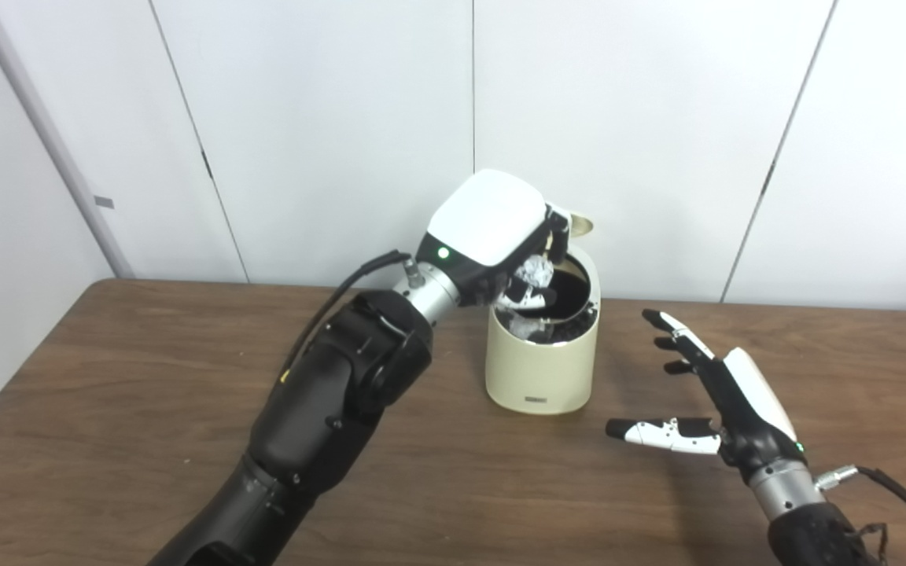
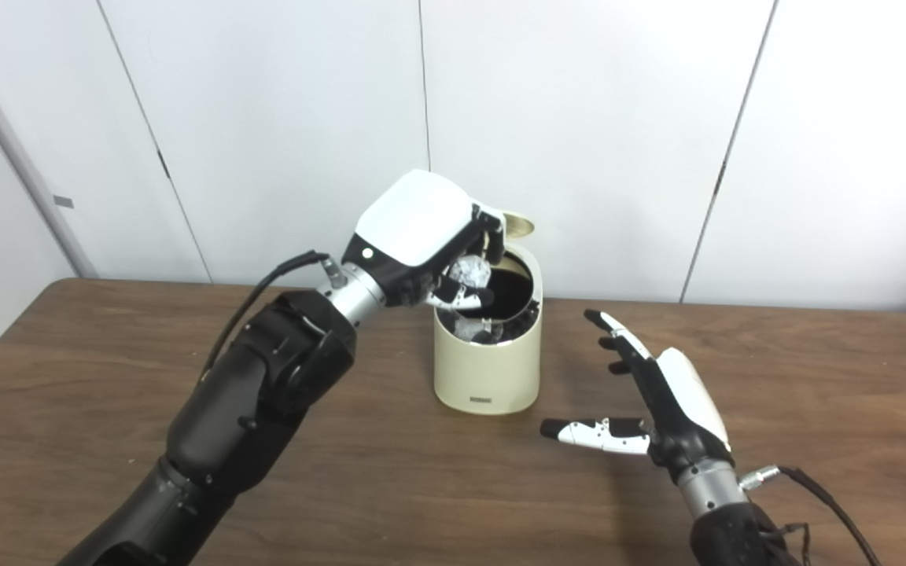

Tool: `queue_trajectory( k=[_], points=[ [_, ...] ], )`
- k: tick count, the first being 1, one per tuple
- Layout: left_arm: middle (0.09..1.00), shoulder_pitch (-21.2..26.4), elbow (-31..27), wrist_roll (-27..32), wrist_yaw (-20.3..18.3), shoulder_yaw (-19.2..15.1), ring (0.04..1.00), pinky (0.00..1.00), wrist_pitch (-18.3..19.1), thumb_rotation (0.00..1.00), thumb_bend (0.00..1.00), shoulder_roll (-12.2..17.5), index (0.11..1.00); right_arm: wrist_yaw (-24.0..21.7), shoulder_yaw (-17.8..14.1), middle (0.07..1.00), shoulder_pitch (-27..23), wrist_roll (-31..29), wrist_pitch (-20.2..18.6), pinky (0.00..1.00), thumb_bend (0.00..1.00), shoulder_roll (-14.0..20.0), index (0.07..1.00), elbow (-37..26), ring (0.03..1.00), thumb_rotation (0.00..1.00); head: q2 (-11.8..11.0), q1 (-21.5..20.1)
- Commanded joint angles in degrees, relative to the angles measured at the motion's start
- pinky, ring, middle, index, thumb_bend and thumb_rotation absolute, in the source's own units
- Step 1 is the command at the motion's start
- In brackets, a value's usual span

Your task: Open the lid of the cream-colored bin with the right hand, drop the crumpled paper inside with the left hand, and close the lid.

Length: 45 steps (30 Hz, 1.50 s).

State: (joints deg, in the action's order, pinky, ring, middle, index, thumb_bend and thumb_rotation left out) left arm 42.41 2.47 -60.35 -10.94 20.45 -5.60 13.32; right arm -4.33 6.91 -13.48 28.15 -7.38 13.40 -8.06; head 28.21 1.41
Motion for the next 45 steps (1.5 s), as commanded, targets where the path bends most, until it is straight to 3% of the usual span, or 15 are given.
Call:
queue_trajectory(
  k=[1, 9, 13, 17, 22, 28, 29, 31, 45],
  points=[
    [0.471, 3.4, 1.3, 0.1, 4.4, -0.3, 0.29, 0.22, -0.8, 0.0, 0.53, -0.2, 0.483, 0.9, -0.6, 0.919, -1.3, -0.4, 1.3, 0.75, 0.79, 0.0, 0.913, -2.5, 0.869, 0.39, 0.0, 0.0],
    [0.473, 4.9, 8.8, -6.0, 13.8, 3.8, 0.337, 0.22, -2.3, 0.0, 0.53, 0.7, 0.485, 1.2, -0.8, 0.922, -0.8, -0.7, 1.6, 0.76, 0.8, 0.1, 0.918, -2.3, 0.868, 0.39, 0.3, -0.4],
    [0.41, 5.7, 12.8, -7.7, 19.2, 5.5, 0.338, 0.2, -2.5, 0.0, 0.52, 0.7, 0.516, 1.3, -0.8, 0.922, -0.7, -0.2, 1.3, 0.77, 0.8, 0.2, 0.915, -2.5, 0.87, 0.4, 0.4, -0.5],
    [0.41, 6.3, 15.4, -8.5, 22.2, 6.6, 0.334, 0.18, -1.6, 0.0, 0.52, 0.6, 0.518, 1.5, -1.0, 0.92, -0.8, -0.4, 1.8, 0.78, 0.8, 0.3, 0.91, -2.2, 0.869, 0.39, 0.4, -0.5],
    [0.429, 6.3, 16.5, -7.4, 22.5, 6.6, 0.358, 0.2, -1.0, 0.0, 0.52, 0.1, 0.521, 1.5, -0.9, 0.918, -0.7, 0.0, 1.7, 0.78, 0.8, 0.3, 0.912, -2.2, 0.873, 0.41, 0.4, -0.6],
    [0.476, 6.1, 15.7, -7.0, 20.8, 6.7, 0.462, 0.28, 0.1, 0.0, 0.52, 0.1, 0.528, 1.5, -0.9, 0.917, -0.8, 0.3, 1.4, 0.77, 0.81, 0.2, 0.914, -2.2, 0.864, 0.42, 0.6, -0.5],
    [0.53, 6.1, 15.4, -7.0, 20.5, 6.7, 0.478, 0.3, 0.2, 0.09, 0.69, 0.2, 0.586, 1.5, -0.8, 0.917, -0.8, 0.4, 1.4, 0.77, 0.81, 0.2, 0.915, -2.3, 0.864, 0.42, 0.6, -0.4],
    [0.578, 6.0, 14.6, -6.8, 19.9, 6.6, 0.498, 0.32, 0.4, 0.19, 0.83, 0.3, 0.636, 1.4, -0.9, 0.917, -0.8, 0.4, 1.5, 0.77, 0.8, 0.2, 0.915, -2.2, 0.865, 0.42, 0.6, -0.4],
    [0.611, 4.8, 10.7, -4.9, 16.2, 5.4, 0.53, 0.37, 1.7, 0.33, 0.93, 0.5, 0.67, 1.1, -0.8, 0.916, -1.0, -0.2, 1.3, 0.76, 0.81, 0.2, 0.914, -2.2, 0.869, 0.41, 0.7, -0.1]
  ],
)
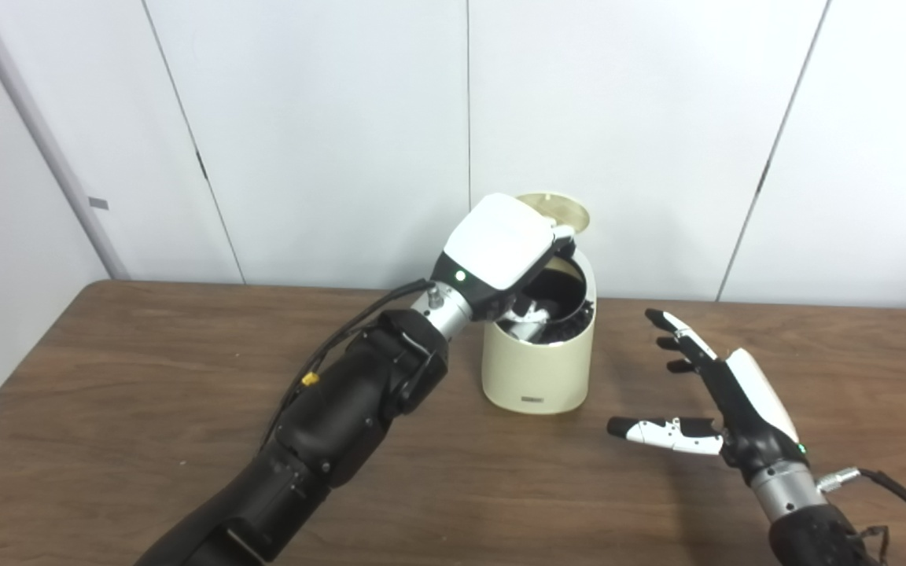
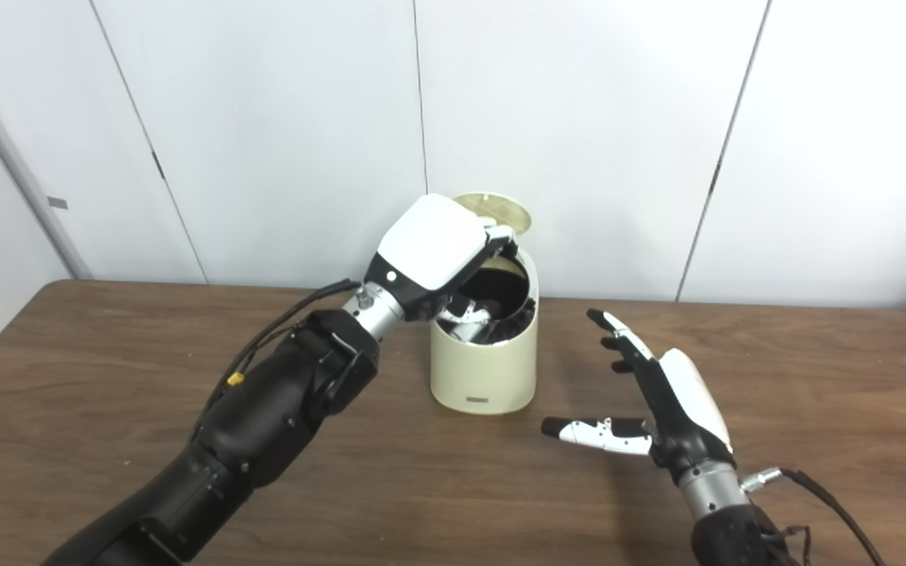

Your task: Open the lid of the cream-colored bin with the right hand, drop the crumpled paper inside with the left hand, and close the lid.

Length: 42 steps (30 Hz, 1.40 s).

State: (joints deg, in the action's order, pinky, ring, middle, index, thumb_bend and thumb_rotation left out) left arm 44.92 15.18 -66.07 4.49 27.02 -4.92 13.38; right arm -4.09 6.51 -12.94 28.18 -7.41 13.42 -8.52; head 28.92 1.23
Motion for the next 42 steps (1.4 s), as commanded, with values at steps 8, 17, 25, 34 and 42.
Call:
queue_trajectory(
  k=[8, 17, 25, 34, 42],
  points=[
    [0.607, 1.9, -4.0, 0.8, 0.6, -1.5, 0.518, 0.36, 1.0, 0.33, 0.89, 0.9, 0.658, 0.9, -0.4, 0.917, -1.5, -0.5, 1.5, 0.74, 0.8, -0.1, 0.914, -1.8, 0.858, 0.39, 0.0, 0.1],
    [0.461, -4.3, -10.0, 12.6, 5.3, -9.5, 0.383, 0.31, -1.1, 0.0, 0.52, -2.8, 0.519, 2.9, -0.8, 0.905, -2.2, -0.4, 3.4, 0.75, 0.76, -0.5, 0.893, -1.2, 0.844, 0.42, -0.7, -0.8],
    [0.479, -10.5, -15.7, 15.3, 13.3, -14.9, 0.473, 0.4, -3.4, 0.0, 0.51, -3.5, 0.513, 3.5, -1.7, 0.918, -3.3, -1.6, 4.6, 0.76, 0.79, 0.2, 0.908, 1.1, 0.863, 0.5, -1.7, -1.1],
    [0.484, -20.6, -23.9, 24.8, 13.6, -21.1, 0.474, 0.35, -2.6, 0.0, 0.51, -6.3, 0.513, 5.8, -3.0, 0.926, -8.5, -4.1, 10.4, 0.78, 0.78, 0.1, 0.875, 4.0, 0.875, 0.48, -2.8, -1.8],
    [0.686, -30.1, -26.2, 34.6, 9.7, -23.6, 0.602, 0.47, -1.6, 0.12, 0.55, -8.8, 0.68, 2.8, -1.0, 0.906, -16.5, -1.3, 8.6, 0.82, 0.75, 2.5, 0.895, 3.3, 0.904, 0.55, -3.8, -2.2]
  ],
)
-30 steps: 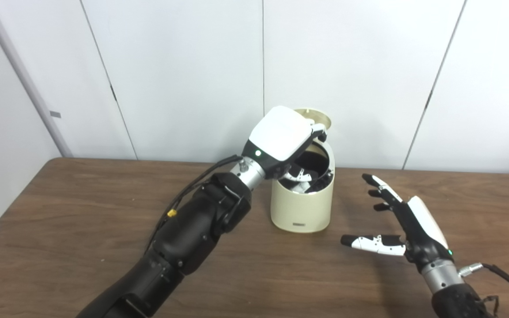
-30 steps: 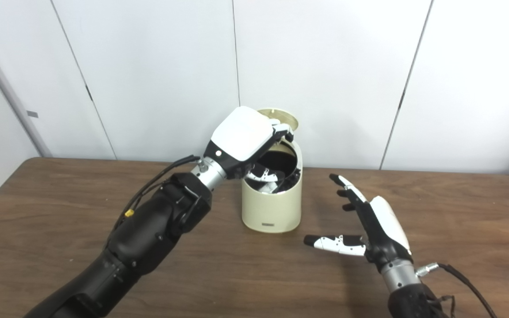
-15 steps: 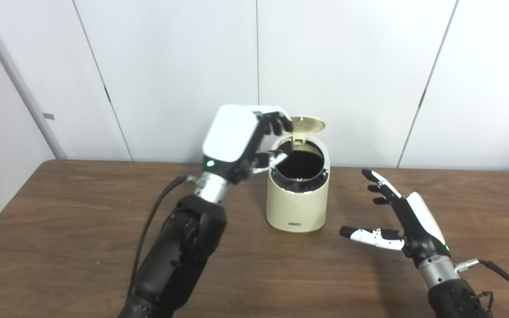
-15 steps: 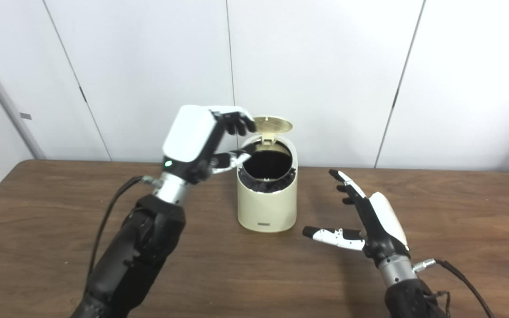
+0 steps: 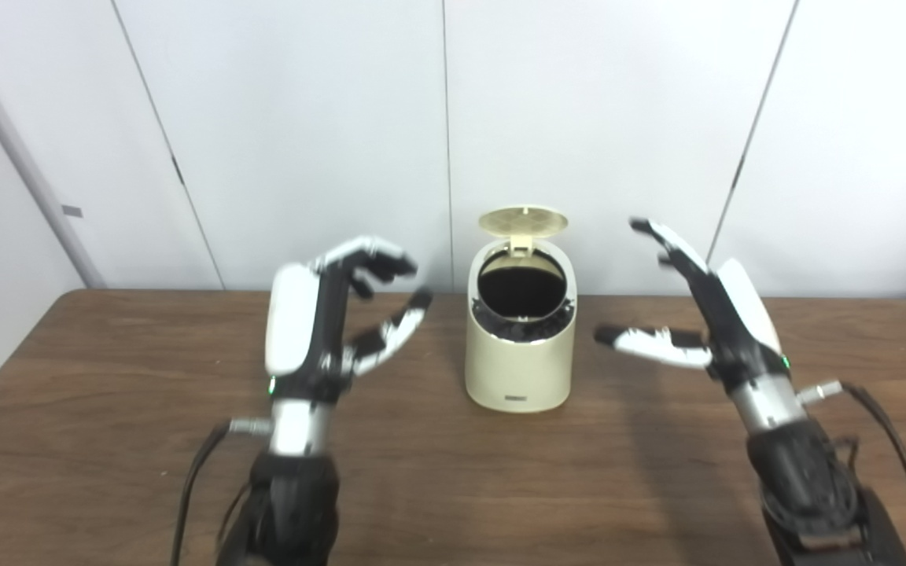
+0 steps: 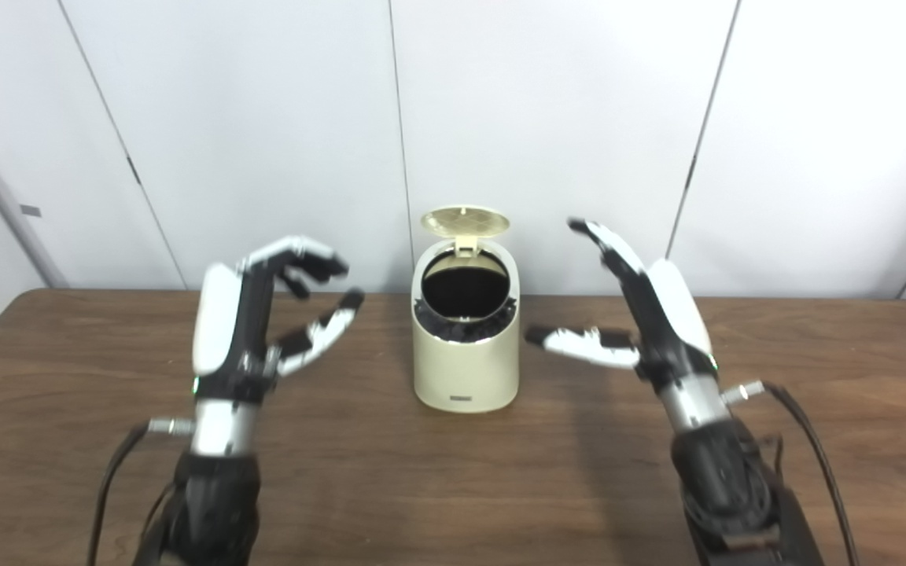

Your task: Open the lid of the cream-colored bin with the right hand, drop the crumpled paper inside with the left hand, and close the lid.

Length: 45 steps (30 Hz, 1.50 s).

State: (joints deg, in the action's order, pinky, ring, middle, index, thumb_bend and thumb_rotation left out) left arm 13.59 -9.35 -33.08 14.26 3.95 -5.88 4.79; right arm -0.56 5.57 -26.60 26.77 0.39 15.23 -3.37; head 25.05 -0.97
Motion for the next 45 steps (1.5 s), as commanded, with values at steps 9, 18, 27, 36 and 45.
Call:
queue_trajectory(
  k=[9, 18, 27, 36, 45],
  points=[
    [0.726, -3.7, 0.6, 11.4, -2.5, -2.7, 0.668, 0.54, -1.2, 0.18, 0.54, -0.9, 0.773, -5.7, 1.5, 0.896, -8.6, 2.9, -3.1, 0.7, 0.78, 1.9, 0.887, -3.1, 0.847, 0.58, -0.3, 0.1],
    [0.751, -4.9, 1.8, 13.9, -7.3, -2.6, 0.7, 0.57, 1.9, 0.22, 0.56, 0.9, 0.793, -10.1, 3.1, 0.912, -10.9, 4.2, -6.1, 0.65, 0.81, 2.2, 0.902, -4.0, 0.863, 0.58, -0.5, 0.3],
    [0.749, -4.8, 3.0, 13.5, -10.8, -2.0, 0.692, 0.57, 3.3, 0.2, 0.6, 2.8, 0.792, -12.2, 5.7, 0.894, -12.3, 8.2, -6.8, 0.67, 0.8, 3.5, 0.888, -3.5, 0.853, 0.6, -0.7, 0.7],
    [0.743, -4.6, 3.4, 12.7, -11.6, -1.4, 0.688, 0.55, 3.9, 0.17, 0.63, 3.4, 0.787, -13.0, 8.3, 0.884, -13.7, 11.3, -3.4, 0.96, 0.79, 5.4, 0.878, -1.5, 0.988, 0.66, -0.7, 1.0],
    [0.74, -5.0, 3.7, 12.8, -11.8, -0.8, 0.685, 0.55, 3.7, 0.14, 0.62, 3.3, 0.786, -13.1, 9.8, 0.846, -15.1, 14.5, -1.1, 1.0, 0.81, 6.4, 0.837, 0.1, 1.0, 0.58, -0.4, 1.4]
  ],
)
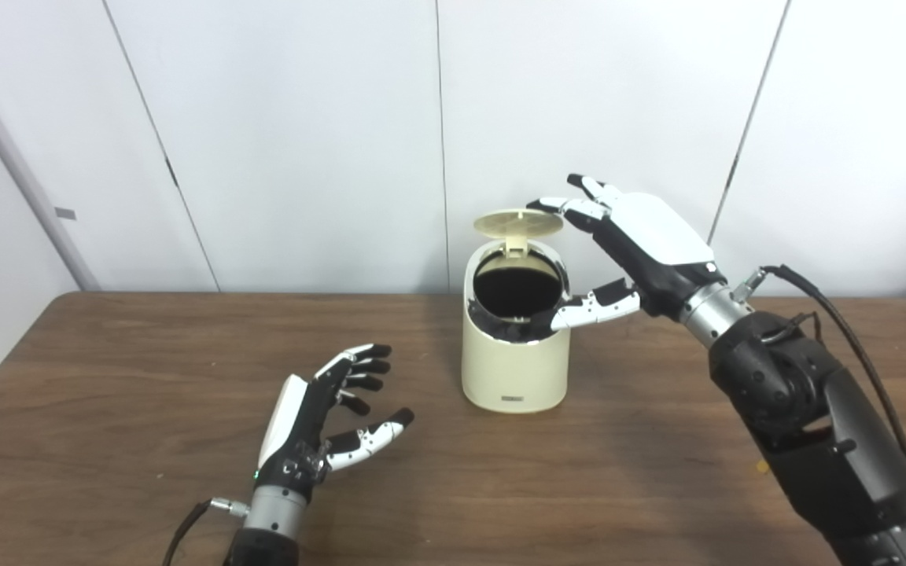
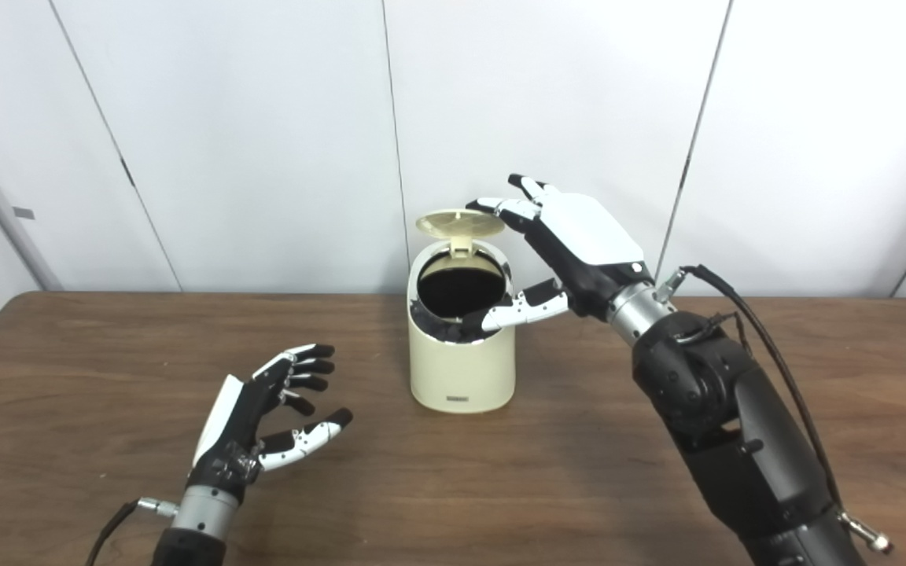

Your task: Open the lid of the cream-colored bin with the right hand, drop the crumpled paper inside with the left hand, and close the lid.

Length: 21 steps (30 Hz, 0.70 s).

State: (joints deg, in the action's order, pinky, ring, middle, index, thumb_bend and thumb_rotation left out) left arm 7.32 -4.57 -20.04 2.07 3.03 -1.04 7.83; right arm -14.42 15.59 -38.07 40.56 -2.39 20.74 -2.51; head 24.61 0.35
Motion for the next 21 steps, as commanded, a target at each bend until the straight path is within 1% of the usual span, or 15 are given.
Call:
queue_trajectory(
  k=[1, 5, 10, 15, 19, 21],
  points=[
    [0.74, 1.2, -1.0, -0.4, 0.3, 0.2, 0.685, 0.55, -1.1, 0.15, 0.62, 0.3, 0.787, 0.9, 0.0, 0.84, -3.7, 1.2, 2.1, 1.0, 0.81, 1.0, 0.834, -0.6, 1.0, 0.59, 0.0, 0.1],
    [0.741, 1.0, -1.2, -0.7, 0.4, 0.4, 0.683, 0.56, -0.8, 0.16, 0.62, 0.3, 0.79, 1.2, 0.8, 0.824, -4.3, 2.6, 4.0, 1.0, 0.82, 1.5, 0.826, -0.1, 1.0, 0.62, 0.3, 0.3],
    [0.738, 1.2, -0.9, -0.7, 0.4, 0.5, 0.686, 0.56, -0.9, 0.15, 0.62, 0.3, 0.791, 1.1, 1.1, 0.81, -4.7, 3.1, 5.5, 1.0, 0.83, 1.6, 0.813, 0.3, 1.0, 0.62, 0.3, 0.3],
    [0.739, 1.2, -1.2, -0.9, 0.4, 0.6, 0.692, 0.56, -0.3, 0.15, 0.62, 0.1, 0.79, 0.1, 1.6, 0.795, -4.6, 3.9, 6.4, 1.0, 0.84, 2.0, 0.803, -0.5, 1.0, 0.63, 0.9, 0.7],
    [0.736, 1.2, -1.2, -1.2, 0.5, 0.7, 0.69, 0.56, 0.0, 0.16, 0.62, 0.1, 0.789, -1.6, 2.0, 0.792, -4.0, 5.0, 6.2, 1.0, 0.83, 2.3, 0.797, -2.5, 0.991, 0.63, 1.1, 0.8],
    [0.734, 1.2, -1.3, -1.4, 0.5, 0.8, 0.689, 0.56, 0.0, 0.16, 0.62, 0.0, 0.789, -1.8, 2.1, 0.791, -3.6, 5.4, 6.6, 1.0, 0.83, 2.5, 0.796, -3.0, 0.983, 0.63, 1.2, 1.0]
  ],
)
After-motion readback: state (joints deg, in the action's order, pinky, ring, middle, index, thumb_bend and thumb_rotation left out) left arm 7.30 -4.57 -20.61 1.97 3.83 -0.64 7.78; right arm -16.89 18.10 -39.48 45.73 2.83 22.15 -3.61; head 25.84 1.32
